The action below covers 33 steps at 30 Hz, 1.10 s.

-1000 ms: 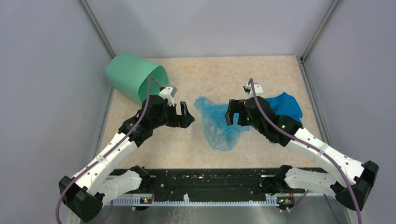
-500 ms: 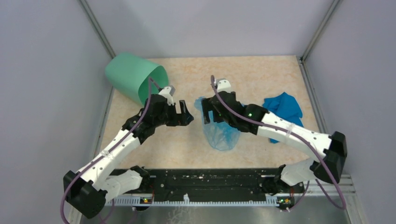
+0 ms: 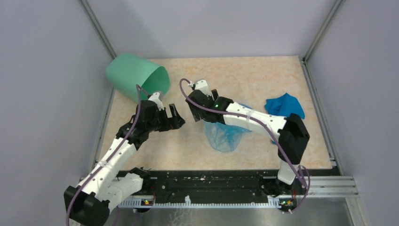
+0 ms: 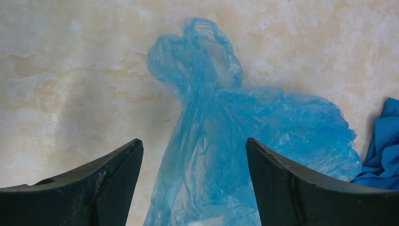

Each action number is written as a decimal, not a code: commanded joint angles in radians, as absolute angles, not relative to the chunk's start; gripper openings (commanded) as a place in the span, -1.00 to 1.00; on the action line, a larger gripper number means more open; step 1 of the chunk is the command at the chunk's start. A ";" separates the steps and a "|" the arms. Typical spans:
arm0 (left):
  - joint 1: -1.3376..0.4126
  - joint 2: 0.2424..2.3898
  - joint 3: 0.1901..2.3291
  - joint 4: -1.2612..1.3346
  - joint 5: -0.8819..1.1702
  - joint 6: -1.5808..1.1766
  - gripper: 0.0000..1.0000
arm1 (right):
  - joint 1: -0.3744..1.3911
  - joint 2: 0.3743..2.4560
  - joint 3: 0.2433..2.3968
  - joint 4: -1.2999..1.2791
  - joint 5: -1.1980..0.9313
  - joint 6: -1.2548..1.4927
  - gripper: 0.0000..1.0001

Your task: Put the trash bags into the trash bin

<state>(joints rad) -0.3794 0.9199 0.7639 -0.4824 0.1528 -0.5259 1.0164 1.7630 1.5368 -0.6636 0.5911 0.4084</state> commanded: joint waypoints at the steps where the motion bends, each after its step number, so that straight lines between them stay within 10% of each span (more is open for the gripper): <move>1: -0.367 0.886 0.756 -0.478 0.187 -0.523 0.97 | 0.988 1.818 1.612 -0.722 0.663 0.391 0.52; 13: -0.363 0.903 0.757 -0.415 0.264 -0.523 0.97 | 0.942 1.652 1.602 -0.721 0.596 0.372 -1.00; 33: -0.363 0.963 0.782 -0.304 0.350 -0.552 0.92 | 0.793 1.211 1.381 -0.571 0.233 0.445 -1.00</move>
